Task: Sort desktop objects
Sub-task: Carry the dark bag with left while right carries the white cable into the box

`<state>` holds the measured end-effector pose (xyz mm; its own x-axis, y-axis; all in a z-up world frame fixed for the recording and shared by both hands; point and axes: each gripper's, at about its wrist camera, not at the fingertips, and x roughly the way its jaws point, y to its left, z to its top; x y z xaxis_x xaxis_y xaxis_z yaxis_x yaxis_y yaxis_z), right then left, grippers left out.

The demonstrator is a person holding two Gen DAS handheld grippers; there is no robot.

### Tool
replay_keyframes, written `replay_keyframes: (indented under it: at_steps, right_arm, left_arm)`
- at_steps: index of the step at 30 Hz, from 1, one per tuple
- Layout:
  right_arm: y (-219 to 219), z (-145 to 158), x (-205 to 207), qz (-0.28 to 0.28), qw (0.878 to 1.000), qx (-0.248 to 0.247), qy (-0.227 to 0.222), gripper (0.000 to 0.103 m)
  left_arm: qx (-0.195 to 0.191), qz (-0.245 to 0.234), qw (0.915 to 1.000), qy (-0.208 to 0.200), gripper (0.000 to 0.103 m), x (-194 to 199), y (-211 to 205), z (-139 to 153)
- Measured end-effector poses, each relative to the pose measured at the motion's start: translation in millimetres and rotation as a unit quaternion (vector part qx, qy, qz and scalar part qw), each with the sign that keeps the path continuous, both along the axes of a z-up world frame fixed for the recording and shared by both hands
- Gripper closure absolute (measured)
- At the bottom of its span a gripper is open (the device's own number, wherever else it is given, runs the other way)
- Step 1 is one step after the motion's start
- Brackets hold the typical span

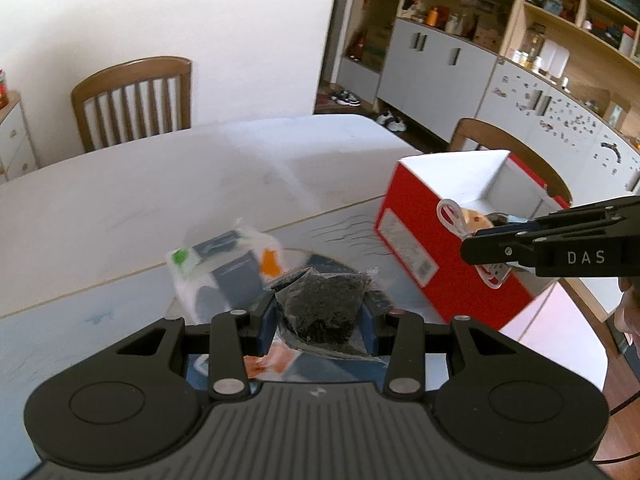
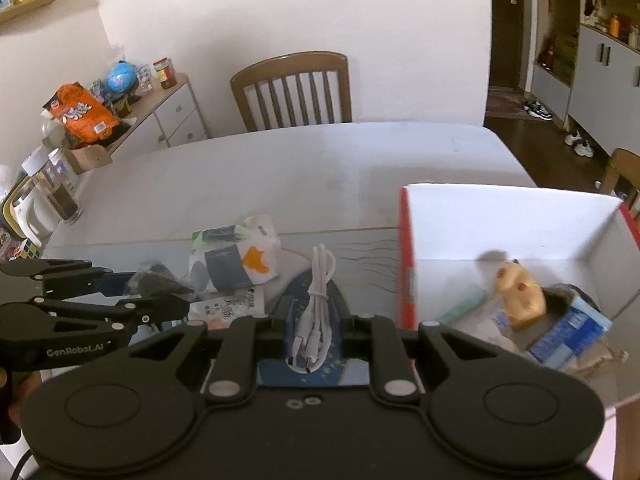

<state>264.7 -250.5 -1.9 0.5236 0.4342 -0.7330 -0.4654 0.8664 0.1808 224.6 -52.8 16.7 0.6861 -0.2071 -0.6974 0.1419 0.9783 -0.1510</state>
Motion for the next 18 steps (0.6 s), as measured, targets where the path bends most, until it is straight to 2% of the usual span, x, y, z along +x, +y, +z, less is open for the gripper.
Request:
replay_keyframes:
  at_steps: [18]
  right_arm:
    - [-85.9,7.8,5.3,-0.038,0.999,0.011,-0.007,0.085]
  left_arm:
    - [0.001,-0.064,0.9979,-0.01,0.063,28.2,-91.7,17.6]
